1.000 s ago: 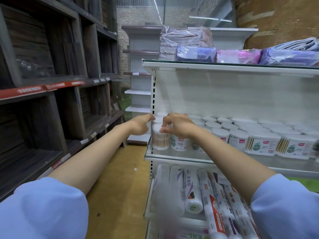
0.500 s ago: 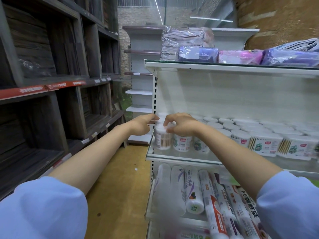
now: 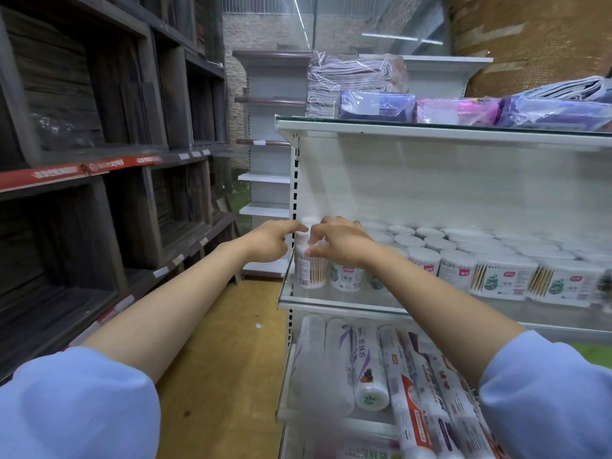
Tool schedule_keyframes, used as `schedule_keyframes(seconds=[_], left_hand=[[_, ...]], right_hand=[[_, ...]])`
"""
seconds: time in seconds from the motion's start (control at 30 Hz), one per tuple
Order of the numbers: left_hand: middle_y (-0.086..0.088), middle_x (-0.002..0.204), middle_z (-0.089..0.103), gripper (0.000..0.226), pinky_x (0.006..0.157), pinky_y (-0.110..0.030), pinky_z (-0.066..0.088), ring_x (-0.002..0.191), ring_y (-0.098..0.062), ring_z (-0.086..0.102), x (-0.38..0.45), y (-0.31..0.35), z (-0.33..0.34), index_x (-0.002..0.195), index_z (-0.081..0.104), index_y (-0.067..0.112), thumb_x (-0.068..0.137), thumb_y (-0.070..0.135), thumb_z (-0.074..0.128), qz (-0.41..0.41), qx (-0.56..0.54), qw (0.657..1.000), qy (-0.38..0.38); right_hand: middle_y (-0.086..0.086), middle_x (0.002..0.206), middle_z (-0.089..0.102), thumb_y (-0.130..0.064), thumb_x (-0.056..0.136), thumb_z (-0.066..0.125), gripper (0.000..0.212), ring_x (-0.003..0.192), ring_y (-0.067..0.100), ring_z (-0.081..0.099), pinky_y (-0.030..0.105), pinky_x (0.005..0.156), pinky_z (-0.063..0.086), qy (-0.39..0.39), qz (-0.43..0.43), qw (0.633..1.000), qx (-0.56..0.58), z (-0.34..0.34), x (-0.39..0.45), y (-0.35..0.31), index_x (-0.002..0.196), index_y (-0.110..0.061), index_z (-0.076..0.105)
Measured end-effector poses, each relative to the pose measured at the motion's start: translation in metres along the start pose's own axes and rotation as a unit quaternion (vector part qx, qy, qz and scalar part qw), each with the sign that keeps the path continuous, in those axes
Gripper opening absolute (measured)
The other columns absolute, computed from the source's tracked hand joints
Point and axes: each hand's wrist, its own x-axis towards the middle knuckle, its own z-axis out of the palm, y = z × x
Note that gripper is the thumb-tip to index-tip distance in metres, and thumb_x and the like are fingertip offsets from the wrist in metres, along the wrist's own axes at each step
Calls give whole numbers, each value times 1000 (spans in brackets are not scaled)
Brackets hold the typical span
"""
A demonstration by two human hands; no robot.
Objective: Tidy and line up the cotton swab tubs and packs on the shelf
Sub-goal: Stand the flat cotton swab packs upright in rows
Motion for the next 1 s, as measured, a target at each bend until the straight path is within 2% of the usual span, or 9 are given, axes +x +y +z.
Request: schedule_keyframes(seconds=[0.2, 0.37, 0.53, 0.67, 0.8, 0.9, 1.0], left_hand=[[-4, 149, 36, 70, 106, -36, 38, 133, -25, 39, -5, 5, 0, 140, 41, 21, 81, -16, 32, 4, 2, 1000, 4], [-5, 147, 39, 69, 109, -39, 37, 135, -23, 38, -7, 6, -1, 139, 41, 21, 81, -15, 32, 11, 5, 1000, 8], [-6, 147, 39, 70, 109, -41, 37, 135, -23, 38, -9, 4, -1, 139, 41, 20, 79, -16, 31, 15, 10, 1000, 2], [-4, 148, 38, 72, 110, -38, 35, 136, -21, 36, -12, 4, -2, 138, 43, 19, 77, -17, 31, 23, 20, 1000, 1], [-3, 149, 37, 71, 110, -29, 32, 138, -17, 32, -15, 7, -2, 139, 44, 17, 78, -18, 30, 37, 29, 999, 11], [-2, 148, 38, 67, 108, -25, 33, 137, -17, 34, -15, 5, -3, 138, 46, 18, 80, -13, 34, 38, 27, 999, 11], [-1, 146, 42, 56, 105, -26, 35, 133, -18, 39, -16, 3, -2, 134, 50, 20, 82, 1, 50, 50, 38, 998, 24]], right_hand=[[-2, 123, 56, -38, 92, 52, 29, 114, 19, 48, 38, 98, 33, -37, 3, 999, -24, -9, 1, 1, 118, -26, 57], [-4, 114, 54, -52, 86, 56, 34, 109, 15, 44, 38, 97, 32, -6, 4, 1000, 12, -6, 1, 4, 111, -28, 59], [-2, 118, 57, -36, 90, 58, 20, 114, 18, 49, 40, 101, 36, -25, 6, 999, 33, -4, 1, 7, 106, -25, 63], [-1, 124, 55, -31, 91, 55, 23, 119, 18, 46, 41, 105, 34, -46, 24, 998, 41, -13, -4, 12, 113, -28, 61], [-6, 108, 50, -43, 86, 62, 25, 113, 15, 44, 38, 103, 32, -2, 22, 999, 48, -7, -3, 11, 107, -29, 62], [-5, 107, 53, -39, 86, 63, 23, 110, 16, 48, 33, 98, 36, 7, 27, 997, 76, -2, -3, 12, 104, -25, 65], [-4, 115, 56, -39, 87, 63, 21, 111, 16, 49, 32, 97, 37, 0, 28, 996, 81, -1, -3, 14, 103, -27, 66]])
